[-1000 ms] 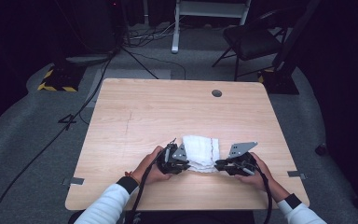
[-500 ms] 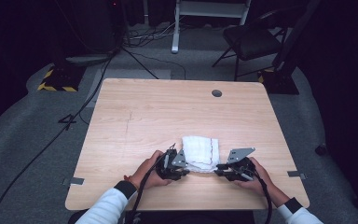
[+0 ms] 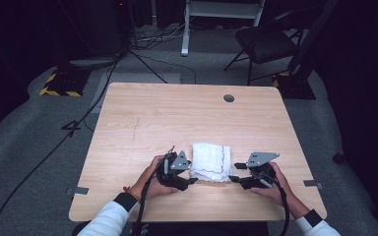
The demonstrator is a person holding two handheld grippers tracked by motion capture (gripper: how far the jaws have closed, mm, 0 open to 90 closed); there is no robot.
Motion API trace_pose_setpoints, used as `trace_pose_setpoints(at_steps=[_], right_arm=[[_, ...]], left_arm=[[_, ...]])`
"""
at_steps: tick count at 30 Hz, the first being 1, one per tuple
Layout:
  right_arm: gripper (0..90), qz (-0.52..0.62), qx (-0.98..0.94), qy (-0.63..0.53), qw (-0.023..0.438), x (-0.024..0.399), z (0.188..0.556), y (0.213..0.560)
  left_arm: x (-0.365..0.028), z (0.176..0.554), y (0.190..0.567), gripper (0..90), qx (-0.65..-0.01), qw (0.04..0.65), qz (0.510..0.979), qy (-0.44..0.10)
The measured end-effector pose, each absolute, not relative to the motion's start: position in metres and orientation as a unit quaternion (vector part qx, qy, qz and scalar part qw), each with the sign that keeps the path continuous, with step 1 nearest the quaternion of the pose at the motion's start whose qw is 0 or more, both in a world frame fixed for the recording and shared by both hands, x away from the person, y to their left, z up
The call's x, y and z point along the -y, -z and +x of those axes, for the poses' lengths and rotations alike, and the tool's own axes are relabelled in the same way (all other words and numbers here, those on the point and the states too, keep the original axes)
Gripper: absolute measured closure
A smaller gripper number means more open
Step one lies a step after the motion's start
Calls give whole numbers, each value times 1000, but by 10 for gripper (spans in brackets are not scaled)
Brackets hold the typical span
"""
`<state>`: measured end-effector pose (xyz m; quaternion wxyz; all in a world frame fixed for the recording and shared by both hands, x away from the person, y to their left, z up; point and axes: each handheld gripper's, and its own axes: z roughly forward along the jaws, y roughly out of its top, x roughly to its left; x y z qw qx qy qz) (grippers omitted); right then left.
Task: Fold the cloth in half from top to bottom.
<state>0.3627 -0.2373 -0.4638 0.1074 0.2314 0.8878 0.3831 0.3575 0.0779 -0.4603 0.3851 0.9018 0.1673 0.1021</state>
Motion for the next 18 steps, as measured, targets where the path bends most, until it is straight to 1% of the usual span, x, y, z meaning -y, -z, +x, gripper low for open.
trace_pose_setpoints(at_steps=[3,6,9,13,18], right_arm=[[421,243,-880,-387,128,236,366,461],[411,246,-879,-388,132,232,372,460],[400,247,-881,-381,136,225,377,462],[389,241,-889,-367,130,218,379,468],[384,219,-907,-344,102,215,372,482]], left_arm=[[-77,362,455,301,-179,393,894,-119],[-73,374,452,279,-197,402,886,-122],[-64,384,455,267,-201,392,889,-122],[-56,389,468,257,-199,365,904,-101],[-51,378,483,231,-180,320,924,-110]])
